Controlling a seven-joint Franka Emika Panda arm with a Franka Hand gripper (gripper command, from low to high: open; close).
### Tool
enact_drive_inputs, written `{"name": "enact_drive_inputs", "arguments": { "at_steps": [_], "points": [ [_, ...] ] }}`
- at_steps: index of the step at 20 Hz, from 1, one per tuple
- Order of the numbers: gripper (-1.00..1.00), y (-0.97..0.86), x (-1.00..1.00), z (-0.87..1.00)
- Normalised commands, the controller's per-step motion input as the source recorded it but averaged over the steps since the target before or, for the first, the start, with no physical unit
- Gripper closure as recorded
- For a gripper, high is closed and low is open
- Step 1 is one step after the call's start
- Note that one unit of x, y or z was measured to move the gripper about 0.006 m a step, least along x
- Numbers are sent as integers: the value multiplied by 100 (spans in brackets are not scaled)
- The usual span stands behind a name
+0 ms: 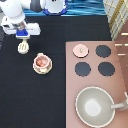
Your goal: Take the lid off the pot, put the pot on the plate, and use the tool to push the pot to the front of the table.
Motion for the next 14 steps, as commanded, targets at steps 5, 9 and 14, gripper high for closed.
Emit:
{"name": "enact_drive_inputs", "arguments": {
  "at_steps": [5,9,14],
  "points": [
    [100,76,-21,-2],
    [100,80,-50,-24],
    [100,59,-78,-44]
  ]
}}
